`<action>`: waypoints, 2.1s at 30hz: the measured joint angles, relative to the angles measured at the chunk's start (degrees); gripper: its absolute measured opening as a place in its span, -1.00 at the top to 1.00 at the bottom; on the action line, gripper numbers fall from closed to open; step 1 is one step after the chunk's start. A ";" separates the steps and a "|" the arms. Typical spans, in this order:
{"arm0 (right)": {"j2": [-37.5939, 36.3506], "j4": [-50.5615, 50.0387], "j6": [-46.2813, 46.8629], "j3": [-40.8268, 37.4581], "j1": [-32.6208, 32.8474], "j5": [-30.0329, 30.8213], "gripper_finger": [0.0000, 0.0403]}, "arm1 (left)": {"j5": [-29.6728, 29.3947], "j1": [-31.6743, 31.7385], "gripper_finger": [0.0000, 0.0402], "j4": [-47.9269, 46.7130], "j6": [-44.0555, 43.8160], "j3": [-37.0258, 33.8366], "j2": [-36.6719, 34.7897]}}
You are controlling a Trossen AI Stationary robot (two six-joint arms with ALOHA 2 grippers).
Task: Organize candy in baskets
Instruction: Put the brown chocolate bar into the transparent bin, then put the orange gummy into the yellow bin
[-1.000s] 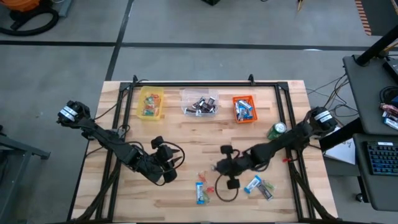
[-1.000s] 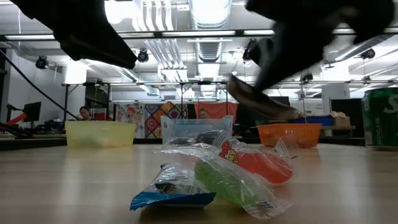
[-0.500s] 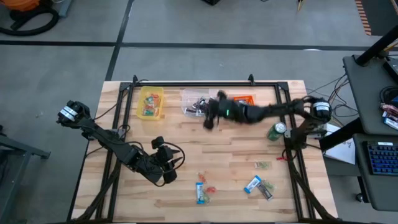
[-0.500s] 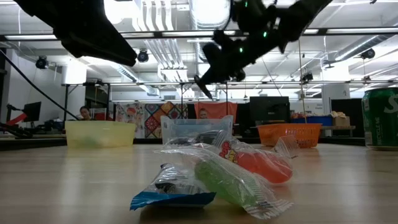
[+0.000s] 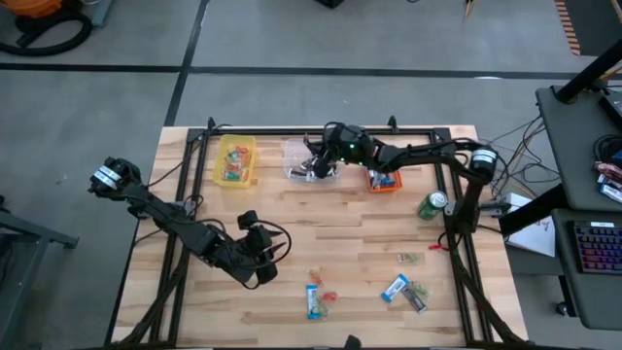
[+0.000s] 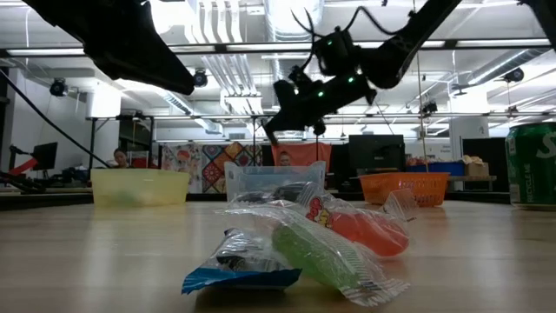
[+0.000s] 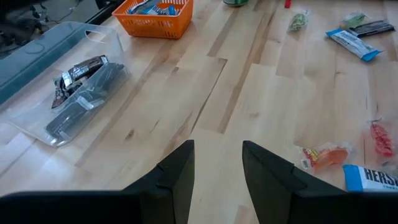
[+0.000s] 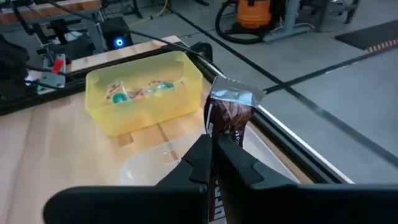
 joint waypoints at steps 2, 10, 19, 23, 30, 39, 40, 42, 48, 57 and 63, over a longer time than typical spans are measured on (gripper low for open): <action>2.51 0.21 -0.15 1.91 0.00 -0.09 0.94 | 0.01 0.00 0.41 0.00 0.00 0.00 0.00; 8.98 -6.77 1.07 9.37 -0.04 0.05 0.52 | 0.13 -0.02 0.41 -0.34 -0.81 -0.07 0.00; 3.45 -23.27 0.59 12.23 1.90 -6.09 0.20 | 3.25 -0.14 0.41 0.43 -4.06 -0.45 -0.02; -1.55 -31.82 -0.61 10.79 5.43 -7.66 0.20 | 3.34 -0.28 0.41 0.42 -6.42 -0.57 -0.02; -10.46 -45.84 2.70 7.84 14.59 -5.47 0.29 | 3.40 -0.42 0.41 3.24 -7.18 -0.59 -0.02; -20.09 -60.50 10.14 3.79 27.23 -3.00 0.40 | 3.34 -0.48 0.41 10.00 -4.84 -0.59 -0.02; -20.89 -60.50 10.94 2.82 28.78 -3.07 0.40 | 3.54 -0.53 0.41 10.80 -4.33 -0.59 -0.02; -22.41 -60.59 12.78 0.85 31.97 -3.07 0.39 | 4.72 -0.75 0.41 12.34 -2.74 -0.59 0.18; -25.39 -58.98 16.10 -3.41 40.48 -2.82 0.30 | 7.04 -1.65 0.30 21.34 5.58 -0.59 5.28; -25.96 -57.09 14.09 -4.29 42.14 -3.18 0.16 | 17.99 -1.27 -0.06 37.47 20.62 -0.59 16.99; -25.96 -58.66 14.07 -4.92 42.18 -4.43 0.13 | 18.90 2.27 -0.06 41.80 23.39 -0.59 23.73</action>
